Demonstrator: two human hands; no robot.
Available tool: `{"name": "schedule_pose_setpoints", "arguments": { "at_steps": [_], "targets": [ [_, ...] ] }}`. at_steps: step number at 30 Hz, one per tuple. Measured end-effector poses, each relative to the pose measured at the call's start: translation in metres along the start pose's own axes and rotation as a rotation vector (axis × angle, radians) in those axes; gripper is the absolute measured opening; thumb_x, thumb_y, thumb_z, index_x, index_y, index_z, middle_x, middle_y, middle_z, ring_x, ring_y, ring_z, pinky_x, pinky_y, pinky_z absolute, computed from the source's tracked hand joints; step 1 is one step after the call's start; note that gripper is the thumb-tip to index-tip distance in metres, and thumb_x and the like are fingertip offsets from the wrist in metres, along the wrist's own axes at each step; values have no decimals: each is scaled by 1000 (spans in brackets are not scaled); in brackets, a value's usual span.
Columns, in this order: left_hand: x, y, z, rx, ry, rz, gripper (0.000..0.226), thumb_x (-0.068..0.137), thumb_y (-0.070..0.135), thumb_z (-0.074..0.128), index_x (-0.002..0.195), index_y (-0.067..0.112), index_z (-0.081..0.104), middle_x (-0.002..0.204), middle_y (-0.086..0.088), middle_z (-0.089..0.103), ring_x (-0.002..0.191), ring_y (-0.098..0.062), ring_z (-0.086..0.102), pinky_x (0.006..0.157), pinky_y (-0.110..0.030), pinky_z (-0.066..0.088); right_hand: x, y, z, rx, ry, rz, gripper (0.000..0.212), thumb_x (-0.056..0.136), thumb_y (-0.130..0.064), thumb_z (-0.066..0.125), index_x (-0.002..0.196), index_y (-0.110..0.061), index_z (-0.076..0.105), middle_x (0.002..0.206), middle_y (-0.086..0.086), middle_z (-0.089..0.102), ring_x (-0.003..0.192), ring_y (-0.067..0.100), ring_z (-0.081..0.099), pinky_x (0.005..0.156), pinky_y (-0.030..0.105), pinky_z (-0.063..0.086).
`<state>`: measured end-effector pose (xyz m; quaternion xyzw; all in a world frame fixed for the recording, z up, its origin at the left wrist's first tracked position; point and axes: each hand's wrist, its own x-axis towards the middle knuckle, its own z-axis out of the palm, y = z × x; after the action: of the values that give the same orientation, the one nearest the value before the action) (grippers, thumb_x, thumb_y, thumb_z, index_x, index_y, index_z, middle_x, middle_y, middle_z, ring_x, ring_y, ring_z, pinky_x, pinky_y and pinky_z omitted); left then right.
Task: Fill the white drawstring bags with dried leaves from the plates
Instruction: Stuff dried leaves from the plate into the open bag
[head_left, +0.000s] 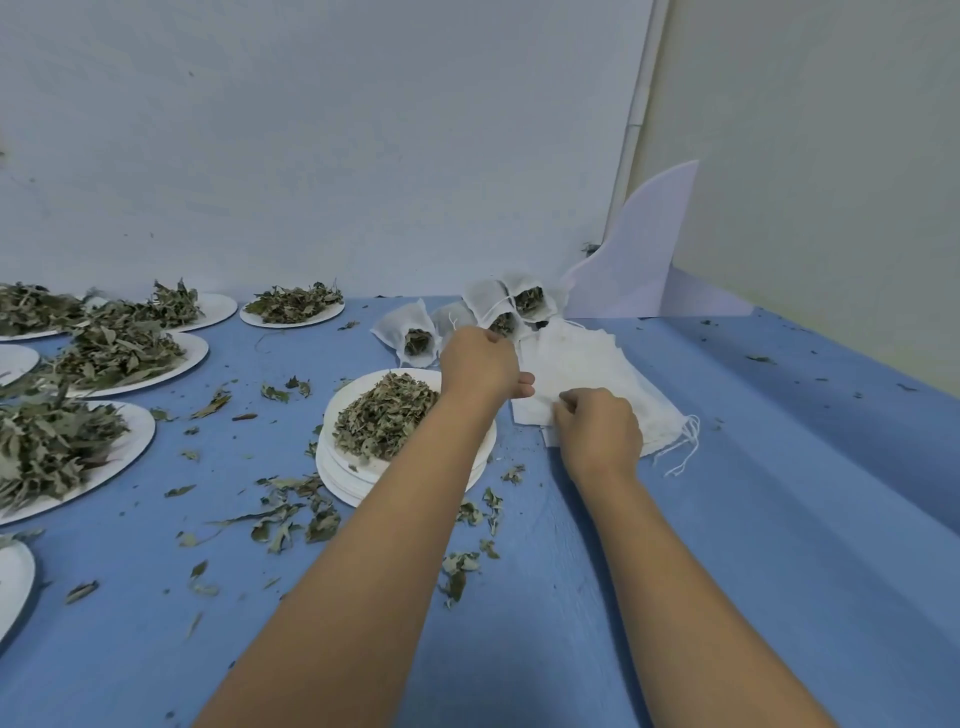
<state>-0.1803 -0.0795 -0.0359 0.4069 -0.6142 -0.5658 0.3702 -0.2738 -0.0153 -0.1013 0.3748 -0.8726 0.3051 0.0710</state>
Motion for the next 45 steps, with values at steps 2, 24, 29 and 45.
{"name": "schedule_pose_setpoints", "arguments": {
  "at_steps": [2, 24, 29, 45],
  "targets": [
    [0, -1, 3, -3, 6, -45, 30, 99, 2, 39, 125, -11, 46, 77, -11, 54, 34, -9, 58, 42, -23, 52, -2, -2, 0, 55, 37, 21, 34, 96, -19, 44, 64, -12, 52, 68, 10, 56, 71, 30, 50, 54, 31, 31],
    [-12, 13, -97, -420, 356, 73, 41, 96, 17, 54, 132, 3, 40, 119, -9, 48, 34, -3, 54, 53, -24, 53, -11, -49, -11, 638, 256, -145, 23, 93, -15, 59, 112, -12, 71, 98, 1, 73, 85, 9, 64, 75, 15, 44],
    [-12, 11, -136, -694, 442, 62, 43, 96, 13, 55, 134, 0, 39, 109, -7, 55, 65, -17, 58, 49, -17, 50, -8, -93, -31, 1273, -69, 116, 21, 88, 0, 57, 104, -8, 69, 82, 5, 73, 63, 12, 67, 59, 22, 53],
    [-20, -9, -147, -646, 323, 2, 8, 95, 9, 55, 102, 6, 57, 78, -3, 59, 39, -5, 44, 35, -15, 32, -28, -127, -29, 1584, -817, 344, 7, 83, 0, 65, 89, 3, 63, 85, 15, 71, 71, 19, 70, 56, 21, 57]
  ]
}}
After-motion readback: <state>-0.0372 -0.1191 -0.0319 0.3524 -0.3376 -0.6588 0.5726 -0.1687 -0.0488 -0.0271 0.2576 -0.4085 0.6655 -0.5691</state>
